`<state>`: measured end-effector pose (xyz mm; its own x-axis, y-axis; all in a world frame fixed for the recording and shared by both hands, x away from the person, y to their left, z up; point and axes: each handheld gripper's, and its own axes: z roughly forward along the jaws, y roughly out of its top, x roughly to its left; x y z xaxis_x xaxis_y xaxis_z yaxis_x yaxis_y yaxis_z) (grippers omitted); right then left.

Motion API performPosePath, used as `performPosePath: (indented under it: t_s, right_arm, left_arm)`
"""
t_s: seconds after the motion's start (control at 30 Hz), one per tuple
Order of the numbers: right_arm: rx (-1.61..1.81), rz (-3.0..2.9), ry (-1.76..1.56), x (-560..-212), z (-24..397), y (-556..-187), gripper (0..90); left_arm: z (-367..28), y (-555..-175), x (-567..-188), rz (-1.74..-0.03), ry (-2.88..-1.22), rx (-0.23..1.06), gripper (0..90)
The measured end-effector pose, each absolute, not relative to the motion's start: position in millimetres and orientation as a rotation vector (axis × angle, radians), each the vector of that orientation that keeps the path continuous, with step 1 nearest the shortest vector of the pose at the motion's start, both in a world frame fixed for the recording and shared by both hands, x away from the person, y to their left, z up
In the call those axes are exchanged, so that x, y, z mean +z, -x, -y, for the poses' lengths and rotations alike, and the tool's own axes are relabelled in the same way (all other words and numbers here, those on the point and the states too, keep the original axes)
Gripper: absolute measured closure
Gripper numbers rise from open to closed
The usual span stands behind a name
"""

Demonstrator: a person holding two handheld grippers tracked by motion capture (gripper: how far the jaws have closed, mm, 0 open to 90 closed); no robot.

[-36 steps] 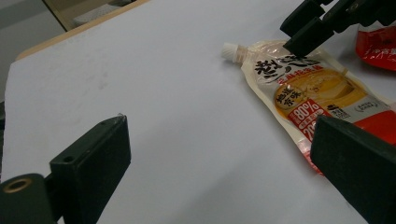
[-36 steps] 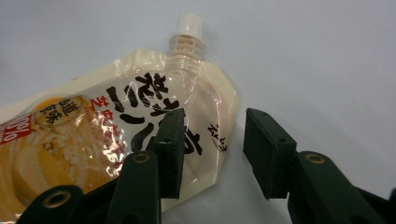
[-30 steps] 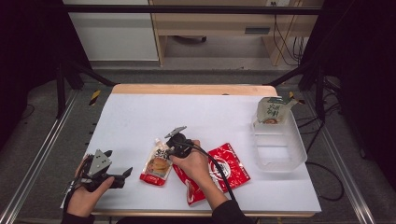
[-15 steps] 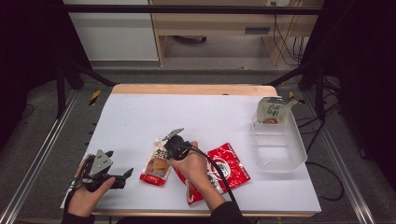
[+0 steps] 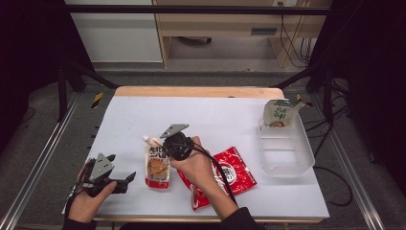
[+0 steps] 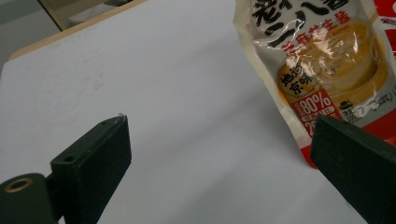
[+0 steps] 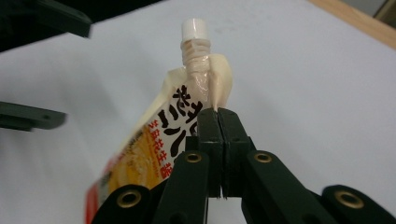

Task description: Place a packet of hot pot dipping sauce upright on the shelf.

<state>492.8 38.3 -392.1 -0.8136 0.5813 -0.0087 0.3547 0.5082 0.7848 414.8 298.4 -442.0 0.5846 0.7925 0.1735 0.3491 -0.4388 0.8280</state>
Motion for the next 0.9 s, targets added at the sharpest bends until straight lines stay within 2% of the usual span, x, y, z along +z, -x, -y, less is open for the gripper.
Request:
performPosePath:
  t_s: [0.17, 0.4, 0.9]
  right_arm:
    - [1.269, -2.489, -0.705, -369.1, -39.2, -480.2, 90.0]
    - [1.313, -2.493, -0.654, -354.4, -38.0, -478.7, 90.0]
    - [1.339, -2.443, -0.634, -326.8, 17.5, -479.6, 90.0]
  left_arm:
    - [-300.3, -413.7, -439.7, -0.904, -2.011, 0.717, 5.9]
    - [-299.5, -412.7, -437.8, -0.894, -2.002, 0.702, 6.2]
    - [-275.6, -412.9, -406.2, -0.776, -2.025, 0.615, 7.3]
